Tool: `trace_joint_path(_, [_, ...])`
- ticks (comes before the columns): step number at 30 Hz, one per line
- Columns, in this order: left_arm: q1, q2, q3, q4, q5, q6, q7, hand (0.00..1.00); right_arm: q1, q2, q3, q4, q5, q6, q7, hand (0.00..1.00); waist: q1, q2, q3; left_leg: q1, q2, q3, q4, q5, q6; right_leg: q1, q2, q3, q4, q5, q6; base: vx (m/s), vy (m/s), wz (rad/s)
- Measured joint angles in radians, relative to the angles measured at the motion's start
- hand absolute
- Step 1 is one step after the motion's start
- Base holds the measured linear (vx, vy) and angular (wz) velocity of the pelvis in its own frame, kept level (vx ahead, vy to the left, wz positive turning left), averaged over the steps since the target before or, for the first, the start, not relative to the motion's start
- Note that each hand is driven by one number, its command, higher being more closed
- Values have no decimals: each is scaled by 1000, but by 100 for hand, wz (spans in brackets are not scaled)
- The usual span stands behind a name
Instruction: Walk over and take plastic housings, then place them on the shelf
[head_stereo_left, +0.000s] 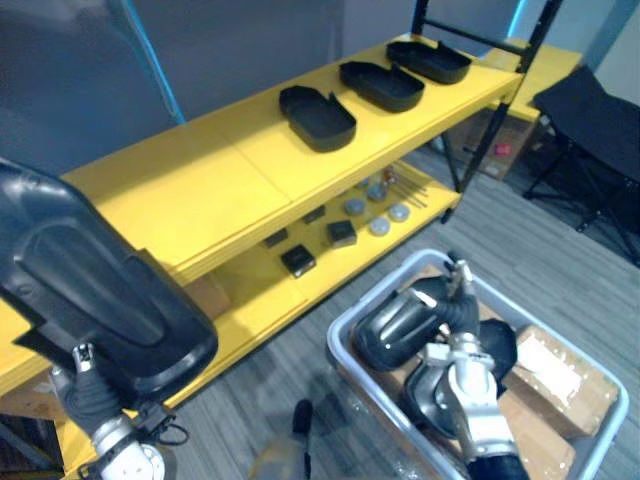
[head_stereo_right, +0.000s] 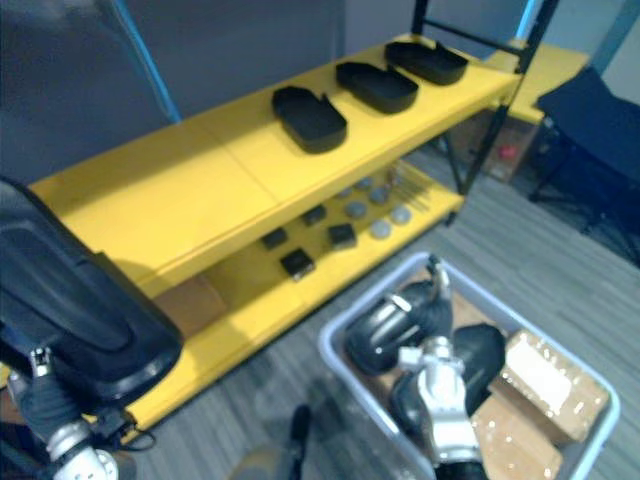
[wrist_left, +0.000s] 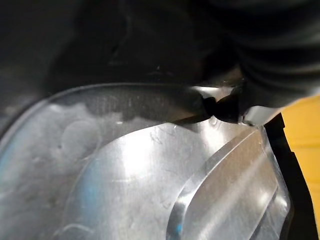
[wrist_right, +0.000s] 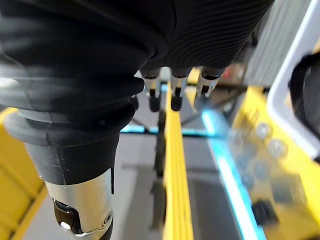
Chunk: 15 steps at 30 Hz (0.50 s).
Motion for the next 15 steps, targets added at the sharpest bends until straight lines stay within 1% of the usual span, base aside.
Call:
trace_joint_path(1, [16,-2,-2,7,-9,0,-23,100,0,-16,-4,0,-11,-2,-5,0,-8,11,2,-28,9,37,20,-37,32,3,18,-17,-13,-12,-2,-157,-54,79])
trace_joint_path(2, [13,0,-5,19,-22,0,-37,100,1,-30,-7,1,-11,-3,-6,0,-11,8,0,-50,17,86,46,-80,76,8,26,-35,-39,-7,2,-188,-76,102])
trace_joint_path(3, [-3,0,-10,42,-31,-1,-60,100,3,-53,-23,4,-10,-9,-5,0,-13,-18,-2,-91,35,191,97,-145,131,3,14,-76,-78,11,7,-119,-78,77])
trace_joint_path(4, [8,0,-7,55,-32,-4,-68,100,-2,-57,-44,12,-9,-18,-5,0,-1,-10,-4,-113,66,271,181,-150,133,-16,-1,-94,-59,13,5,-72,-72,57])
trace_joint_path(5, [17,0,-4,58,-33,-4,-68,100,-1,-58,-49,11,-7,-22,-4,0,-4,-10,-5,-111,73,294,215,-150,132,-21,-9,-103,-53,13,5,162,-52,44])
trace_joint_path(6, [28,-3,-8,61,-36,-6,-72,100,13,-64,-57,11,14,-40,-4,0,-12,12,-23,-85,79,309,253,-178,76,-33,-11,-116,-36,21,18,192,-17,38])
trace_joint_path(7, [27,-4,-9,60,-37,-9,-75,100,15,-66,-59,11,14,-41,-4,0,-13,18,-27,-78,79,313,237,-176,54,-35,-8,-120,-30,23,21,183,24,55])
trace_joint_path(8, [16,-5,-14,58,-37,-16,-90,100,17,-57,-71,14,15,-41,-8,0,-17,25,-31,-70,58,304,177,-131,29,-42,-14,-139,-28,36,23,33,48,33])
trace_joint_path(9, [13,-5,-19,50,-39,-20,-98,100,15,-52,-71,14,14,-41,-9,0,-18,26,-31,-62,50,299,145,-118,28,-44,-15,-139,-32,45,20,41,83,37])
trace_joint_path(11, [11,-1,-61,27,-39,-29,-132,100,11,-15,-65,14,11,-41,-30,0,-20,28,-33,-9,21,297,35,-72,43,-33,-19,-137,-47,80,10,69,117,17])
trace_joint_path(12, [10,3,-73,28,-39,-28,-143,100,9,-2,-65,14,10,-40,-38,0,-21,28,-33,2,14,296,18,-66,47,-29,-23,-137,-46,87,10,79,151,9])
trace_joint_path(14, [10,17,-104,30,-38,-24,-176,100,-4,27,-38,12,2,-39,-79,0,-30,10,-32,32,-7,298,-21,-61,59,-24,-43,-129,-38,106,11,74,156,3])
trace_joint_path(15, [9,18,-106,31,-38,-24,-177,100,-5,28,-37,11,1,-39,-81,0,-31,8,-32,31,-8,298,-21,-61,59,-24,-44,-129,-36,107,10,56,151,4])
